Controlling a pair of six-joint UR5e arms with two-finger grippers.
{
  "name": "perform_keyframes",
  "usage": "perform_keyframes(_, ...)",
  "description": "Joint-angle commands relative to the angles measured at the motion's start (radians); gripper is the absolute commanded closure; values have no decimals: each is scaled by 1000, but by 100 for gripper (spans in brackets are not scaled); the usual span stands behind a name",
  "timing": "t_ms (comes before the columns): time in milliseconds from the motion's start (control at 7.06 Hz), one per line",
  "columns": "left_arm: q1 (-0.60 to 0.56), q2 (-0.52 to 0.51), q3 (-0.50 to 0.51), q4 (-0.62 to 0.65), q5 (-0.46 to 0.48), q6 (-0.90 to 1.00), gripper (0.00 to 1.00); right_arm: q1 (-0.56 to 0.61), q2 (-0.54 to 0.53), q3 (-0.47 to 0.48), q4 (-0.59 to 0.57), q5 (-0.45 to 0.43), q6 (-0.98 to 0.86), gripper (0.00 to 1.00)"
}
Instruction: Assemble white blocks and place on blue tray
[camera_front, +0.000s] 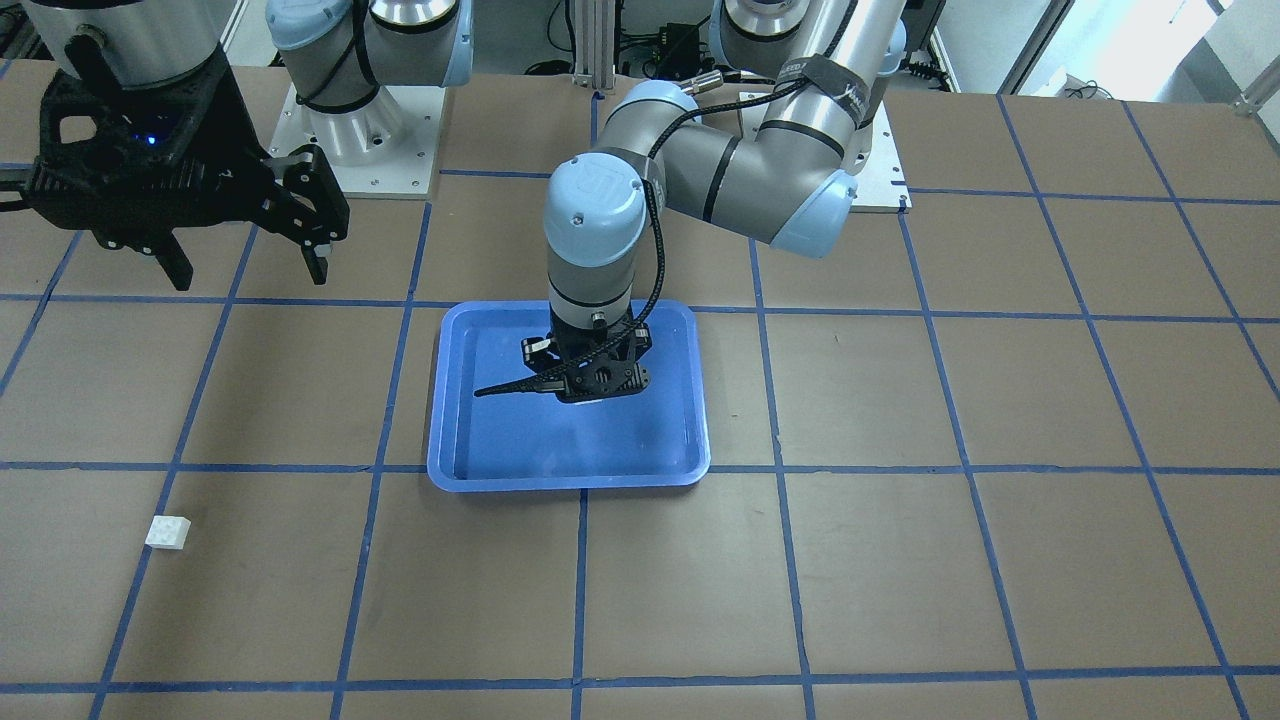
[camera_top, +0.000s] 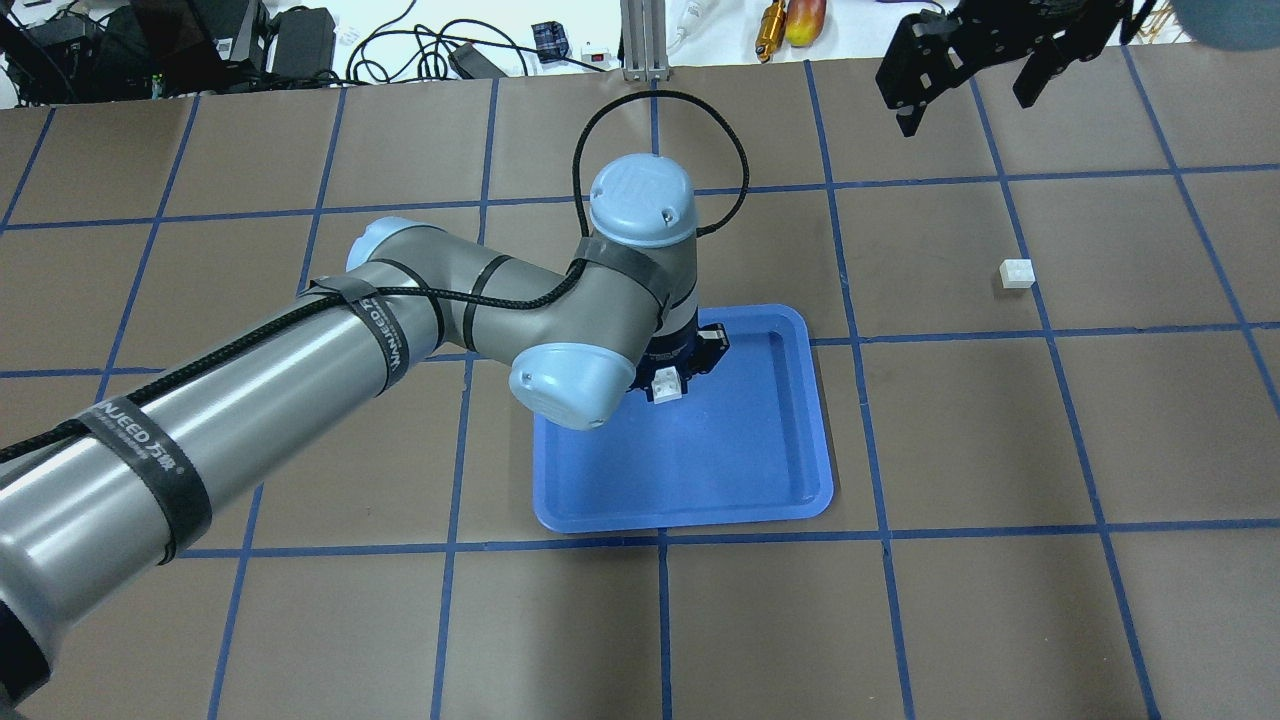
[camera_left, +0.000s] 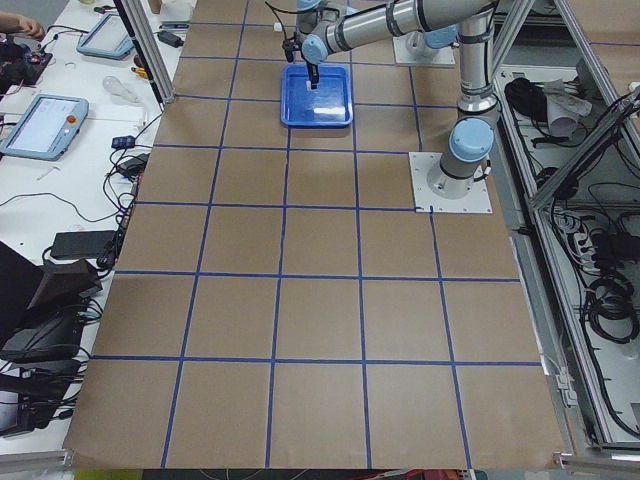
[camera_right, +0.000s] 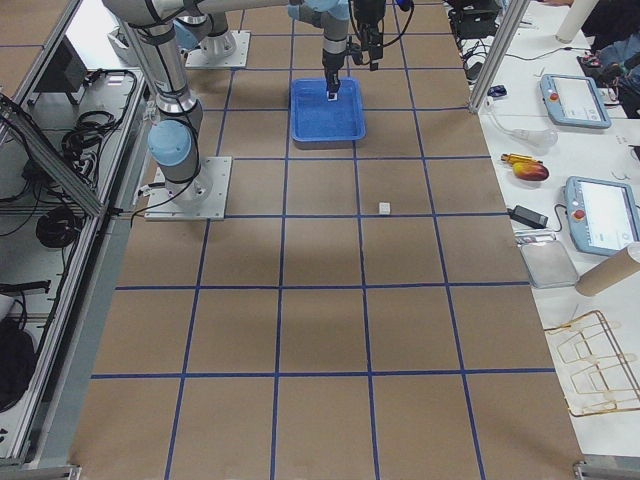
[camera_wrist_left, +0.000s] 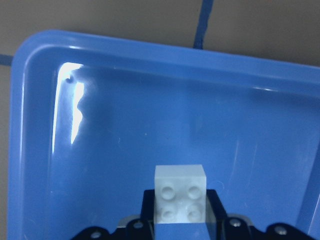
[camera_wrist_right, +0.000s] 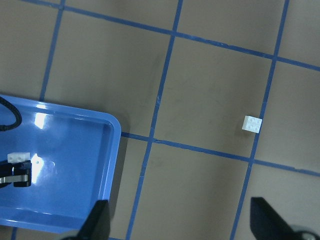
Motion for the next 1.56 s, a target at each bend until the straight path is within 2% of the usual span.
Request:
perform_keyframes(0, -8, -53, -48, 129, 1, 7, 100, -181, 3, 83, -11, 16, -359, 0)
perform_keyframes(142, -8, -59, -56, 131, 2, 36, 100, -244, 9, 128, -77, 32, -562, 0)
perform_keyframes(283, -6, -64, -56, 130, 2, 44, 95, -310, 41, 182, -159, 48, -752, 0)
perform_keyframes(425, -6, -61, -56, 130, 2, 46, 58, -369, 101, 222, -238, 102, -915, 0)
perform_keyframes(567, -6, -61, -55, 131, 33, 105, 3, -442, 174, 243, -288, 166, -1093, 0)
perform_keyframes(709, -5, -49, -50, 130, 38, 122, 0, -499, 254, 246, -298, 264, -1268, 0)
perform_keyframes(850, 5, -30, -44, 124, 36, 126, 0, -526, 332, 237, -301, 312, -1386, 0)
perform_keyframes(1134, 98, 23, -44, 102, 19, 237, 0, -541, 447, 224, -364, 429, -1601, 0)
perform_keyframes(1276, 144, 43, -59, 84, -77, 241, 3, -540, 487, 199, -363, 497, -1643, 0)
perform_keyframes(1417, 164, 50, -62, 82, -106, 245, 7, -541, 511, 182, -361, 506, -1682, 0)
